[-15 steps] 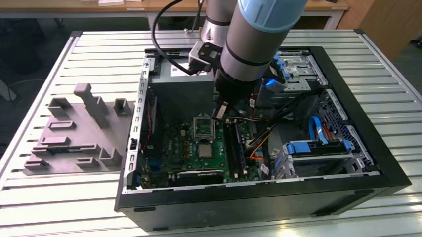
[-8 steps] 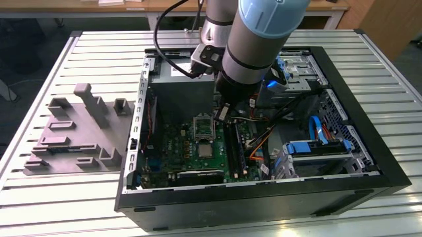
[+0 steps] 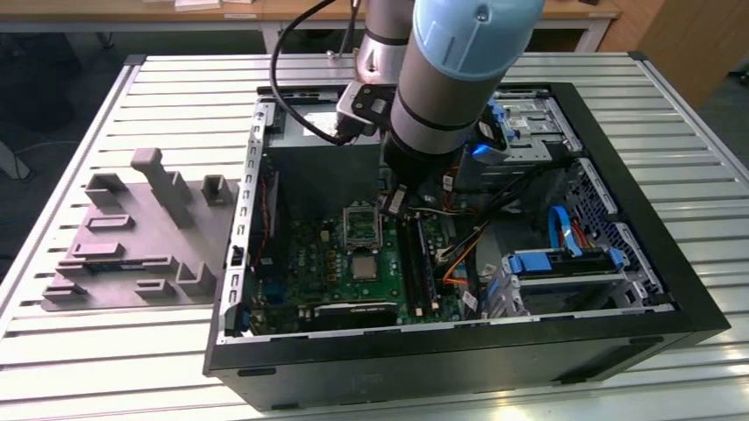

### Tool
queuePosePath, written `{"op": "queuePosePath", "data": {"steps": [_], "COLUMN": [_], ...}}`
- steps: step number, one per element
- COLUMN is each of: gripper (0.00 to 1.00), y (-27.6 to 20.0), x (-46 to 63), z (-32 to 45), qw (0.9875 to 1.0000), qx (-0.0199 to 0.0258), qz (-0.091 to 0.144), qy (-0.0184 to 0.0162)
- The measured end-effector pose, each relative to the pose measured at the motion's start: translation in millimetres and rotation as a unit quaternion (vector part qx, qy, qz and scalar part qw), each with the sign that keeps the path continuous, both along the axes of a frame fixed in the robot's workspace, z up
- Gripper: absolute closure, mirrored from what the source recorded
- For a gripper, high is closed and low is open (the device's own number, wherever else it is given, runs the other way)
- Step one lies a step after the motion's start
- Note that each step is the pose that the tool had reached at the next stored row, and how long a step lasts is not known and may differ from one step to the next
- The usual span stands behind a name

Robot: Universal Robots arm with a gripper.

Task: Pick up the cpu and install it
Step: 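Close the cpu cover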

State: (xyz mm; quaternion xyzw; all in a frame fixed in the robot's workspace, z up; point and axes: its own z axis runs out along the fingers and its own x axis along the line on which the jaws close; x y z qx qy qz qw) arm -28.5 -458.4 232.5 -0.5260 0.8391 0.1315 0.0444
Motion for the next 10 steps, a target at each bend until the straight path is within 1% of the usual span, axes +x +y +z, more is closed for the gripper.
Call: {"op": "queuePosePath", "data": {"steps": [4, 6, 8, 10], "gripper": [0.89, 0.89, 0.89, 0.89], "y": [0.0, 0.0, -0.1, 0.0], "x": [0.0, 0.0, -0.2, -0.1], "z": [-6.8, -10.0, -11.2, -11.2], "qw": [1.0, 1.0, 1.0, 1.0], "qx": [0.0012, 0.0029, 0.0042, 0.0043], "qz": [0.0, 0.0, 0.0, 0.0], "qy": [-0.0007, -0.0009, -0.0009, -0.0008]}}
